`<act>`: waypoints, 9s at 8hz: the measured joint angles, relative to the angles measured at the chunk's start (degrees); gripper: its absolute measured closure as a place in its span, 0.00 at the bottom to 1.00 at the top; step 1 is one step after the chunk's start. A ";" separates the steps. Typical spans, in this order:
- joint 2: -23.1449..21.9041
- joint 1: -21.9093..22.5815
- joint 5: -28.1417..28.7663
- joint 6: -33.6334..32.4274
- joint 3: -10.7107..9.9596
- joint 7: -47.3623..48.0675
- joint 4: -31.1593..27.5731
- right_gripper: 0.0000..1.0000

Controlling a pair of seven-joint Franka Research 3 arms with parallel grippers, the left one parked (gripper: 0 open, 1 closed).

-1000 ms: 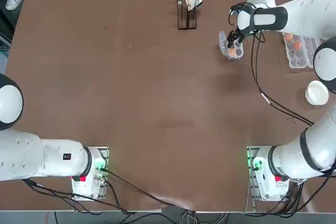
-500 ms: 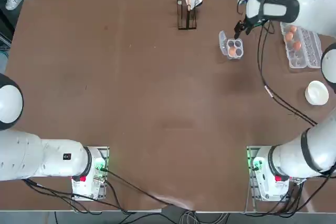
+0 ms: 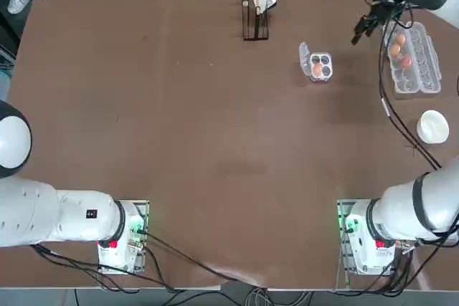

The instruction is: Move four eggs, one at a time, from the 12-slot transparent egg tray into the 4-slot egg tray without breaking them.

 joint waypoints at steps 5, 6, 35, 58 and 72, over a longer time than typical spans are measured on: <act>5.19 -10.58 -0.83 6.33 -0.14 -38.41 1.58 0.00; 7.29 -12.54 -0.82 7.18 -0.17 -44.75 2.54 0.00; 21.32 -17.93 -0.91 12.57 0.46 -70.48 12.57 0.36; 8.15 3.13 -0.85 -9.44 1.81 7.58 12.85 0.43; 13.86 15.76 -0.85 8.19 1.81 38.01 6.40 0.43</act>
